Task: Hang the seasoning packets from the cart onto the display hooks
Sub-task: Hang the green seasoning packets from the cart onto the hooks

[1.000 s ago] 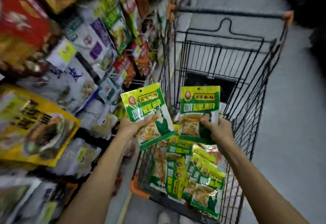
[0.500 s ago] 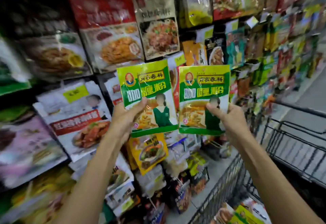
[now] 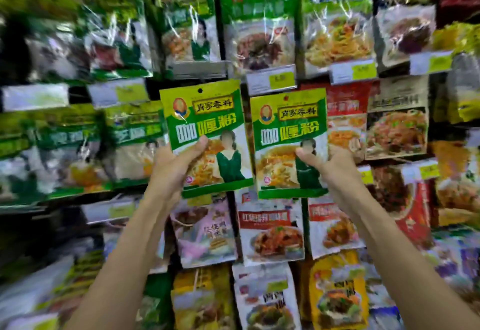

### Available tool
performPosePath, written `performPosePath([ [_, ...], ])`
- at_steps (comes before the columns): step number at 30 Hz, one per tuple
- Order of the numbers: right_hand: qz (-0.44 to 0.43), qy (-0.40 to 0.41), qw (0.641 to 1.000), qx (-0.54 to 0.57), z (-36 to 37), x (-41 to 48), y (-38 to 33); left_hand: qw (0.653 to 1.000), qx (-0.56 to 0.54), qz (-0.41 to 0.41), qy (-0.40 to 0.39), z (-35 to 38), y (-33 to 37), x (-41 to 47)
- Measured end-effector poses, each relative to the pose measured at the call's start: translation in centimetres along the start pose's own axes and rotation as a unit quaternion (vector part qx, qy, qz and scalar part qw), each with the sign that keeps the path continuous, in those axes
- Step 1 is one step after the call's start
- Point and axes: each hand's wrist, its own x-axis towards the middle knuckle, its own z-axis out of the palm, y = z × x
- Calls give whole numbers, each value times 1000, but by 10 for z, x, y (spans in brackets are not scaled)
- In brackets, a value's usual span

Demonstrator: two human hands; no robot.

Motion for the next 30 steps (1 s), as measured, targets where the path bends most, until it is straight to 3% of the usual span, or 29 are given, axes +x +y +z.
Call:
performPosePath([
  [12,13,-83,996,11,121,25,-12,985,41,59,158,-106,30,25],
  [22,38,-77,994,70,152,46,-21,988,27,73,134,-123,37,32],
  [30,83,-90,987,101,154,58,-8,984,24,71,159,-122,36,36],
])
